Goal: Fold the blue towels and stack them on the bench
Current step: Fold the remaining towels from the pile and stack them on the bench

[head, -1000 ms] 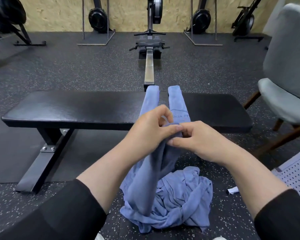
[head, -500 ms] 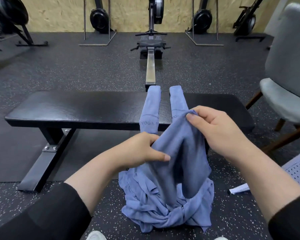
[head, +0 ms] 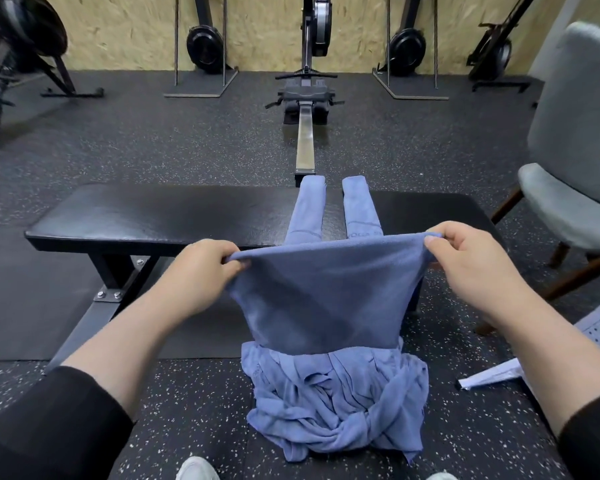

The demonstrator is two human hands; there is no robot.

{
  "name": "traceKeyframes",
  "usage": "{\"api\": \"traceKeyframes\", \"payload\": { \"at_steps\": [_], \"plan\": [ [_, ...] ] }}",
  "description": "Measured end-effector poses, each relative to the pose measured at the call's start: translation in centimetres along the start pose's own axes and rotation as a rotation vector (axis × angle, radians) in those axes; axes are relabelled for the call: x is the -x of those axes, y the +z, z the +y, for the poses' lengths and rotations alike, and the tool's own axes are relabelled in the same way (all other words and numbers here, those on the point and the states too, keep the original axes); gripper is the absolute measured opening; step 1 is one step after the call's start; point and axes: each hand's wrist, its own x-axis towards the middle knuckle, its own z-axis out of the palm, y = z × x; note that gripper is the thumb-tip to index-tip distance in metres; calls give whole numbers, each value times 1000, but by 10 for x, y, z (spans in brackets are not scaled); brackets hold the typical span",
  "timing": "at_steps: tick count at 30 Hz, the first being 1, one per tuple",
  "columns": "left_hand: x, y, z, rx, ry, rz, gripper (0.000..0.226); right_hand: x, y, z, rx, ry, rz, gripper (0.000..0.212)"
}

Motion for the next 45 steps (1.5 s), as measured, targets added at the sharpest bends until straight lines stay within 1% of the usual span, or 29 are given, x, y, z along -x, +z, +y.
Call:
{"api": "traceKeyframes", "payload": {
  "at_steps": [3, 6, 11, 15, 17, 20, 23, 25, 28, 32, 36, 40, 42, 45],
  "plan": [
    [5, -7, -4, 46, 8, 57, 30, 3, -1, -1, 48, 30, 36, 24],
    [9, -13, -9, 107, 0, 67, 30, 7, -4, -4, 45, 72, 85, 22],
    [11, -21, -12, 296, -36, 91, 18, 10, -8, -4, -35, 139, 171, 20],
    [11, -14, -6, 610, -54, 76, 16, 9, -7, 0, -154, 195, 219, 25],
    [10, -7, 0, 761, -82, 85, 19, 8, -7, -2, -207, 219, 207, 25],
    [5, 6, 10, 901, -187, 115, 21, 8, -5, -9, -298, 269, 171, 22],
    [1, 24, 23, 1030, -310, 161, 23, 11, 5, -13, -426, 374, 47, 16],
    [-3, 35, 32, 1079, -351, 188, 21, 13, 13, -14, -496, 414, -79, 25],
    [-5, 48, 53, 1100, -356, 189, 16, 15, 28, -24, -542, 428, -180, 26],
    [-4, 60, 83, 1097, -316, 127, 20, 18, 49, -40, -568, 457, -248, 18],
    [-5, 67, 98, 887, -166, 128, 26, 17, 63, -44, -682, 474, -230, 14],
    [-6, 73, 106, 713, -86, 141, 15, 14, 77, -45, -752, 447, -272, 12],
    [-8, 76, 108, 664, -45, 174, 14, 13, 79, -45, -751, 436, -280, 23],
    [-10, 79, 107, 559, 49, 227, 12, 12, 80, -45, -741, 415, -275, 32]
  ]
}}
